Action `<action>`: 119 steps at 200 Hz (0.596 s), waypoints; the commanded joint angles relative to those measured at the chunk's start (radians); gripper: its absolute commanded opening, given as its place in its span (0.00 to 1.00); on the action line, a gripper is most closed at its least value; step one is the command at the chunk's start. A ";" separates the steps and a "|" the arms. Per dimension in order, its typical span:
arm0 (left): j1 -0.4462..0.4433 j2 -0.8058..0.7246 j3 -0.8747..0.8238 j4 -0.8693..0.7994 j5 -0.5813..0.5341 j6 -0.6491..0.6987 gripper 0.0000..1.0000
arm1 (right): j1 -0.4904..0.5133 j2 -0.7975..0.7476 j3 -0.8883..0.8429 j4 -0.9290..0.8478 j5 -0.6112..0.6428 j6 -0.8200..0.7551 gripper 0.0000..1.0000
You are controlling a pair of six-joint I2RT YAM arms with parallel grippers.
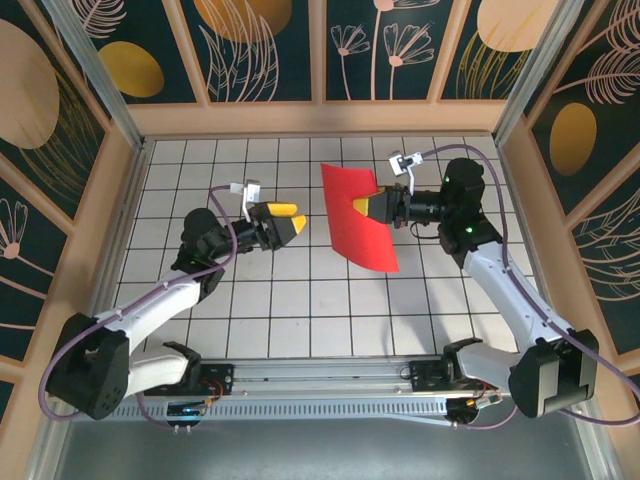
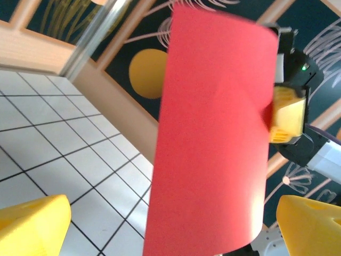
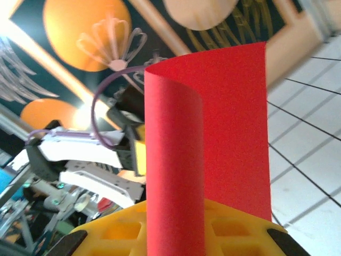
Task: Fold a paper plane with a square sheet of paper (fold left side to right side)
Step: Pick up the square sheet of paper from the center of the table.
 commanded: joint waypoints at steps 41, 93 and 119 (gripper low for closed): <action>-0.076 0.050 0.071 0.118 0.069 0.022 0.97 | 0.054 0.052 0.052 0.069 0.023 0.022 0.21; -0.081 0.027 0.080 0.058 0.067 0.059 0.26 | 0.024 0.070 0.047 -0.006 0.065 -0.038 0.21; -0.081 0.019 0.083 0.005 0.042 0.088 0.20 | 0.004 0.067 0.044 -0.054 0.084 -0.071 0.21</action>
